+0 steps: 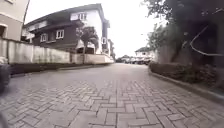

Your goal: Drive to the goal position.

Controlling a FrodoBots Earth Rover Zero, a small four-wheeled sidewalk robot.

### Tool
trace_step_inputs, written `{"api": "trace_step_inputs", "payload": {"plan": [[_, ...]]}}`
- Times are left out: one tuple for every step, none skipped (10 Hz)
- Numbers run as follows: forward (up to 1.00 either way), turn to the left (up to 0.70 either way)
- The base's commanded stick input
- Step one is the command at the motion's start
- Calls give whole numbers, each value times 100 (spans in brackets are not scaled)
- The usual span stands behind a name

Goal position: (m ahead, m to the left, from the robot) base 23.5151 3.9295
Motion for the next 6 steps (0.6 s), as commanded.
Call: {"api": "trace_step_inputs", "payload": {"plan": [[70,0],[70,0],[70,0],[70,0],[70,0],[70,0]]}}
